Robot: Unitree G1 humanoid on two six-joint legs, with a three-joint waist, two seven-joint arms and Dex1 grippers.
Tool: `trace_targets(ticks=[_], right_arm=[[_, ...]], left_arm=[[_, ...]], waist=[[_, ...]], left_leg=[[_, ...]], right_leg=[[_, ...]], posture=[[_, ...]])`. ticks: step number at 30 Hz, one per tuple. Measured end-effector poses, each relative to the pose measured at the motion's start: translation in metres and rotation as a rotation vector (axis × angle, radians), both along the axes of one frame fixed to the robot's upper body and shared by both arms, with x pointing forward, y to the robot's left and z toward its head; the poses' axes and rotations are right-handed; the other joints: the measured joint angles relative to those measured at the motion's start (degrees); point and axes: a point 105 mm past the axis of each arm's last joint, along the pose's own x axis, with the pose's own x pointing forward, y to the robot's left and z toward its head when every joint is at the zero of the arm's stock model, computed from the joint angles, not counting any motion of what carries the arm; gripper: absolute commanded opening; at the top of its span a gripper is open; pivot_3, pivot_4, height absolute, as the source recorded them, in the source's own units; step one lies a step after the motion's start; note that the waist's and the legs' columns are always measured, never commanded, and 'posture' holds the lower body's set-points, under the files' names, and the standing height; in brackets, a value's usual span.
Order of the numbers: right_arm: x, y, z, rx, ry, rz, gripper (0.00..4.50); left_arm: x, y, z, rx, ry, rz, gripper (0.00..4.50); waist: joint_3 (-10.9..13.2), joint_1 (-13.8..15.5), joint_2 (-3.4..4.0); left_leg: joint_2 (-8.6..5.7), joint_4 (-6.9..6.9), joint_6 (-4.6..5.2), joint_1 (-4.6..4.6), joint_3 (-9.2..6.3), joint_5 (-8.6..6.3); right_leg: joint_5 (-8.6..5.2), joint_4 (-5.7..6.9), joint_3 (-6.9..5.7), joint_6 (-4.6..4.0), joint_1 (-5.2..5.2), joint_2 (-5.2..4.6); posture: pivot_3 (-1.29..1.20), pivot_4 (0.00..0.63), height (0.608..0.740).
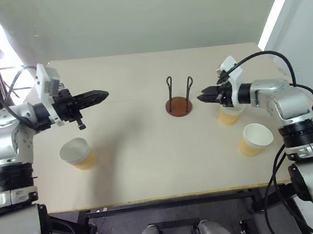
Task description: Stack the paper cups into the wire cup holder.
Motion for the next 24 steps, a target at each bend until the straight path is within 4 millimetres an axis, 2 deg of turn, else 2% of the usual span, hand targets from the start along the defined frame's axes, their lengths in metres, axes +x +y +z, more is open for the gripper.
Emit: trace_targets(ticks=[24], right_arm=[[-0.0005, -0.0004, -0.0018, -0.001, 0.005, -0.001, 1.48]], left_arm=[[0.0000, 0.0002, 0.0001, 0.000, 0.001, 0.001, 0.00]], waist=[[0.00, 0.00, 0.00]], left_leg=[[0.00, 0.00, 0.00, 0.00, 0.01, 0.00]], right_leg=[[0.00, 0.00, 0.00, 0.00, 0.00, 0.00]], posture=[[0.00, 0.150, 0.740]])
